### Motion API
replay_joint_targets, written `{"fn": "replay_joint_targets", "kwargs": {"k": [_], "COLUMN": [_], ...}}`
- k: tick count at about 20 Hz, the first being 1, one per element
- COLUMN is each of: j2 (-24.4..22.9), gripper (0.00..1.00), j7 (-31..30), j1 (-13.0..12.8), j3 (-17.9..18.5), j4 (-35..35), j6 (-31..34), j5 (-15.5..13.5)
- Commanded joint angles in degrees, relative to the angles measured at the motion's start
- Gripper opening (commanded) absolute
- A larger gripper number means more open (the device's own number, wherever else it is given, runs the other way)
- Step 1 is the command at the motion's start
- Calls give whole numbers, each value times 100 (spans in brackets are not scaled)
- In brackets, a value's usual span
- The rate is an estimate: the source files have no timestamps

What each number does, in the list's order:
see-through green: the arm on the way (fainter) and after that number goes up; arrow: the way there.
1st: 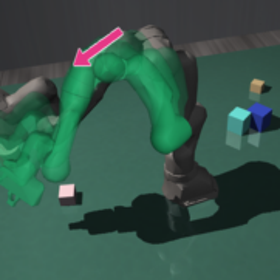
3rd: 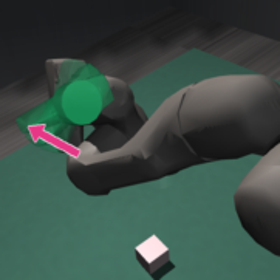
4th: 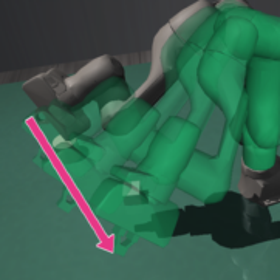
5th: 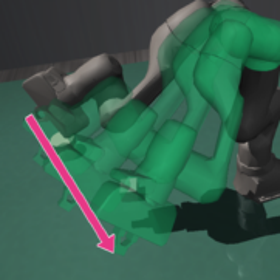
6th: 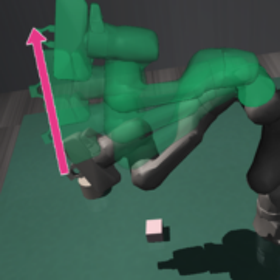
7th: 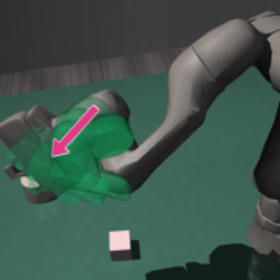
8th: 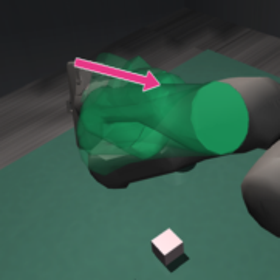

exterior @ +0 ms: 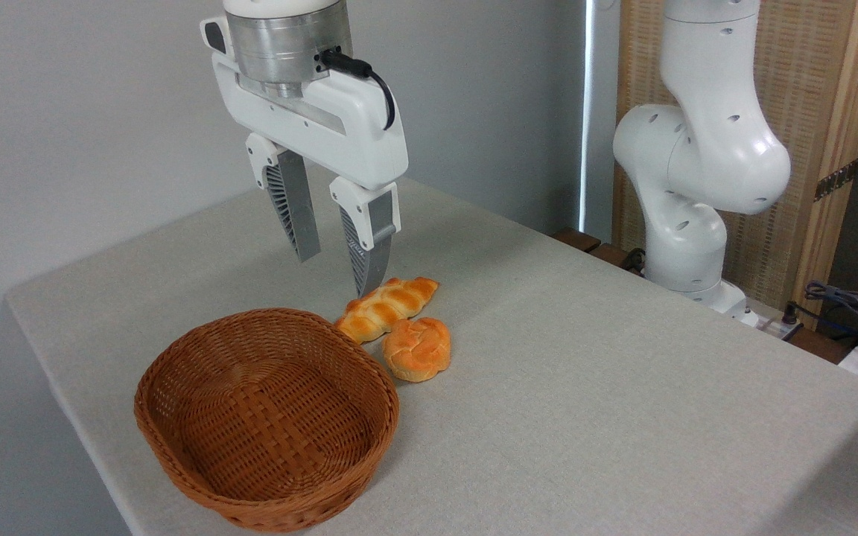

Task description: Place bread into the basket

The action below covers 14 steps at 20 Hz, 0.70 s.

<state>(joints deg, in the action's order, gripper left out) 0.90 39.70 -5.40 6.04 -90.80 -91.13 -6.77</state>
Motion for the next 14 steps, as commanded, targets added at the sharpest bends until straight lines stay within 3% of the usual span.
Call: {"fn": "replay_joint_targets", "kwargs": {"k": [1, 14], "j2": [-55, -301], "gripper": [100, 100], "j7": [29, 29], "j1": [-40, -110], "j3": [38, -147], "j4": [-35, -711], "j6": [279, 639], "j5": [-114, -114]}}
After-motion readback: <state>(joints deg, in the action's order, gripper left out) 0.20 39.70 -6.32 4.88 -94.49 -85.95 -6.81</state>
